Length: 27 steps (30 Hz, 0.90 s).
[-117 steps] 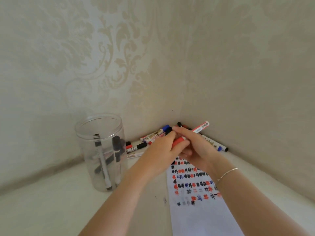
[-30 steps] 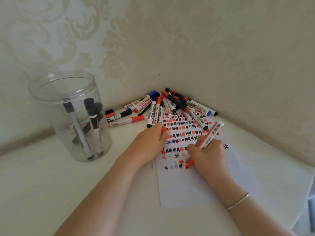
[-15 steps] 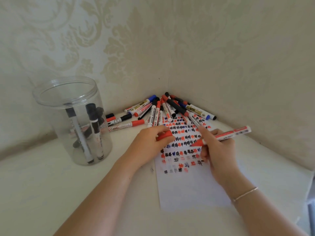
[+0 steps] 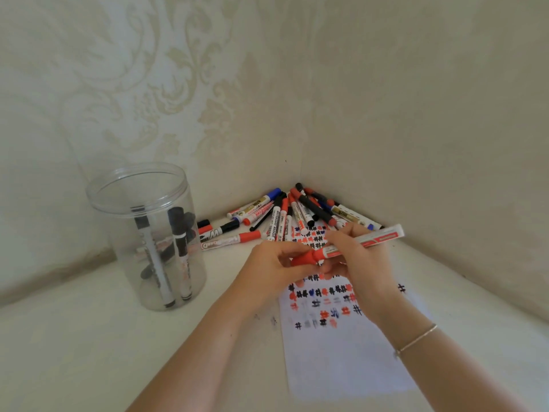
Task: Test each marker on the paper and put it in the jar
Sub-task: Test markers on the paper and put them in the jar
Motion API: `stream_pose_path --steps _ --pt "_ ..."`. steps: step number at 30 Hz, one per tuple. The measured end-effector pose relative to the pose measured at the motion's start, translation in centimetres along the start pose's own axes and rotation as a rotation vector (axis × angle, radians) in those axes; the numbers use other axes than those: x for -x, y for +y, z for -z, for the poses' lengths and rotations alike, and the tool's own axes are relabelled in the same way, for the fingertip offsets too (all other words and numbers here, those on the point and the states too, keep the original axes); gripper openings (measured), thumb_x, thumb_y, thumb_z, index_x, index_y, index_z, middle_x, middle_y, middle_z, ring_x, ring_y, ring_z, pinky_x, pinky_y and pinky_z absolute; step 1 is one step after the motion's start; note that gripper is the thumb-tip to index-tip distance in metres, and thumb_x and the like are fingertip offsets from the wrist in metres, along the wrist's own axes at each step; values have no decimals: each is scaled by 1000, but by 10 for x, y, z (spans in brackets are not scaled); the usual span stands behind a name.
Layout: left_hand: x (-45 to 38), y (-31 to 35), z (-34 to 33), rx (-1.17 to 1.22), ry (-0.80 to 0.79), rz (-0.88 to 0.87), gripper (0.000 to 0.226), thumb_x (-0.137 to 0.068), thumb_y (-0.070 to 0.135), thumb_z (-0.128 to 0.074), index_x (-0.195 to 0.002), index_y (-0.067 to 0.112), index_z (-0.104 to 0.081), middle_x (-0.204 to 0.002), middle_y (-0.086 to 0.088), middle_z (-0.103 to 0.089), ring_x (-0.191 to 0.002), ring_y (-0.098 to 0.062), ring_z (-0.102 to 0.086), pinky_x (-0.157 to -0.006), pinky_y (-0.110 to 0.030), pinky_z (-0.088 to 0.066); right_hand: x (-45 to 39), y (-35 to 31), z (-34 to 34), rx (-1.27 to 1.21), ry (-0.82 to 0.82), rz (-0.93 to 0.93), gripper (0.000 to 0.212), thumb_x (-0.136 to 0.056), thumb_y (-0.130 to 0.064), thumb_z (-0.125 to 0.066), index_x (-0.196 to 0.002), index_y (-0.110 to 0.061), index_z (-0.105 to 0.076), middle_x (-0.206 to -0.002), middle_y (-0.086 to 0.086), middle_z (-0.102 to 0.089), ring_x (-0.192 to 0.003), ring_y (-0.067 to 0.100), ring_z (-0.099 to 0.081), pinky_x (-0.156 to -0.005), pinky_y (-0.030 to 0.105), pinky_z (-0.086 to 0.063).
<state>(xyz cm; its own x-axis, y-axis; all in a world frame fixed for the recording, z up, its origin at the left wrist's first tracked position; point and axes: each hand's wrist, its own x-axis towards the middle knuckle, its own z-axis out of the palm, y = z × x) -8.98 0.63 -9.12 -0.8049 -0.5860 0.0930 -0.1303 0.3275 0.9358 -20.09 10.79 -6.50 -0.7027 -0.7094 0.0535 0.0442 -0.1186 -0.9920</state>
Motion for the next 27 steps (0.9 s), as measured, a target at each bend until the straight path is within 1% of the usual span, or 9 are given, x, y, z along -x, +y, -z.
stream_pose_path --steps 2,5,8,12,18,20,22,24,27 --pt "1 0 0 -35 -48 -26 25 -79 28 -75 -104 29 -73 -88 9 -75 -71 -15 -67 -70 -30 -57 -2 3 -3 83 -38 -4 20 -87 -8 -64 -71 -4 -53 -55 11 -60 -43 21 -53 -46 31 -48" --pt "2 2 3 30 -84 -61 22 -85 28 -70 -106 22 -73 -86 9 -74 -80 -15 -69 -79 -29 -55 -6 -2 -3 48 -116 -76 25 -83 -13 -71 -64 -8 -54 -55 9 -57 -44 18 -48 -47 28 -43" --pt "7 14 1 158 -39 -37 17 -92 30 -57 -99 22 -71 -52 14 -49 -48 -4 -43 -54 -15 -35 -10 -6 -6 -15 -147 -150 32 -84 -17 -69 -54 -16 -57 -54 4 -52 -43 14 -41 -45 26 -36" --pt "13 28 -4 271 22 -17 29 -89 44 -51 -68 35 -69 -49 12 -30 -46 -6 -26 -49 -18 -25 -8 -3 -22 -8 -68 -114 37 -85 -7 -55 -50 -14 -47 -48 0 -37 -43 12 -28 -43 25 -25" --pt "17 50 4 338 65 -34 42 -89 46 -50 -76 7 -56 -46 11 -26 -42 -8 -21 -42 -17 -22 -4 -18 -38 -155 -59 -3 37 -87 0 -50 -54 -13 -40 -50 -1 -34 -46 10 -30 -43 18 -31" --pt "20 70 14 191 96 -87 35 -94 39 -49 -74 13 -60 -42 13 -32 -39 -4 -28 -44 -15 -26 -6 -28 -38 -201 -190 -18 39 -91 -17 -55 -55 -13 -40 -54 1 -28 -52 13 -27 -53 26 -29" --pt "19 97 32 -26 180 -181 22 -94 34 -54 -77 20 -60 -41 16 -44 -39 0 -38 -48 -15 -31 -12 -42 -39 -240 -403 -71 56 -88 -51 -53 -61 -3 -44 -62 8 -20 -58 16 -25 -60 31 -25" --pt "23 127 58 -131 333 -295 14 -88 31 -63 -80 22 -57 -43 15 -48 -40 -3 -38 -48 -19 -31 -24 -52 -42 -275 -523 -115 77 -74 -75 -40 -65 1 -49 -61 9 -31 -57 17 -35 -63 32 -31" --pt "37 159 109 -239 622 -395 17 -82 29 -70 -76 19 -58 -42 8 -49 -38 -7 -41 -45 -19 -37 -49 -46 -45 -37 -362 -140 63 -82 -70 -44 -71 -9 -58 -67 7 -56 -57 17 -49 -61 30 -42"
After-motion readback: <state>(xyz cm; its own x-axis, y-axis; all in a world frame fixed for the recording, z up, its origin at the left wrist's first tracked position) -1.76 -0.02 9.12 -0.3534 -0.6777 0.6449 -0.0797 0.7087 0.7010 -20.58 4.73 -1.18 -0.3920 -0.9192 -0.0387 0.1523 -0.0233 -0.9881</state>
